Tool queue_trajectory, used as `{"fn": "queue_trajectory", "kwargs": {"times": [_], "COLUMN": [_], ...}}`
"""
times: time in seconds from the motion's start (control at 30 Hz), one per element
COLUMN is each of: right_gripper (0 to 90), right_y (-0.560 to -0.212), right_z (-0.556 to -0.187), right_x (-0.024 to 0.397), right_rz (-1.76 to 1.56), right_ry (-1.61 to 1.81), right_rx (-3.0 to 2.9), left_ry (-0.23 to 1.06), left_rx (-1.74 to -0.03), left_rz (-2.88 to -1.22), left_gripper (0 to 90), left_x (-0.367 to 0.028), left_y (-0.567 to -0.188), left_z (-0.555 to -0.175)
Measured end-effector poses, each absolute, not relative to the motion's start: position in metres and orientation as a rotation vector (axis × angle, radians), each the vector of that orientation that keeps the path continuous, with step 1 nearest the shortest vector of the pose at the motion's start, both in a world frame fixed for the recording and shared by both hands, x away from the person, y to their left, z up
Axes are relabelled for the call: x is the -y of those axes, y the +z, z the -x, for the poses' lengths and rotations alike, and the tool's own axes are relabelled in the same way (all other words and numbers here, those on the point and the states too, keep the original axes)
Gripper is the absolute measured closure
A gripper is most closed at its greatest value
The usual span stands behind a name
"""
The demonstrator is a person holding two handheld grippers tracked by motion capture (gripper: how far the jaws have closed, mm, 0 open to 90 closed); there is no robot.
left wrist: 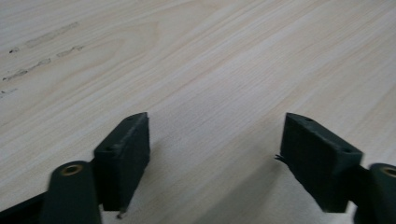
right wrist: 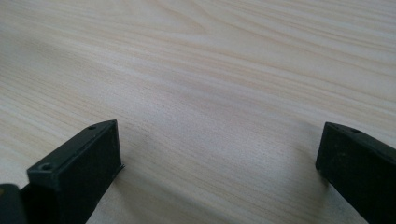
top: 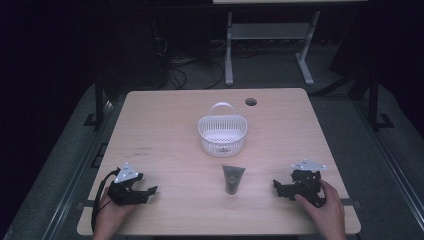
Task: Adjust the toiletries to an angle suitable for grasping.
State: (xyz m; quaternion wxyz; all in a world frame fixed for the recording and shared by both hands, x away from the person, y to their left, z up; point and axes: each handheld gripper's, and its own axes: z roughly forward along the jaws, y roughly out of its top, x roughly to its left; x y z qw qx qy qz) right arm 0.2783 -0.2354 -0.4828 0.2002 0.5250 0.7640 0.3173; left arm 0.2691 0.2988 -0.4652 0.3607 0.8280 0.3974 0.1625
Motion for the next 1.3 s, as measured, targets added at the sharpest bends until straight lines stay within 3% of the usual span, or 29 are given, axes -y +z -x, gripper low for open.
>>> {"fn": "queue_trajectory", "kwargs": {"times": [0.73, 1.3], "right_gripper": [0.0, 0.0], "right_y": [-0.483, -0.483], "right_z": [-0.278, -0.278], "right_x": [0.235, 0.235], "right_rz": [-1.468, -1.468], "right_ry": [0.887, 0.887], "right_rx": [-2.136, -2.135], "left_ry": [0.261, 0.19], "left_rx": [-0.954, -0.892], "left_rz": [-2.158, -2.193], "left_gripper": [88.3, 89.7], "left_x": [-0.288, -0.262], "left_y": [-0.435, -0.411], "left_z": [-0.268, -0.275]}}
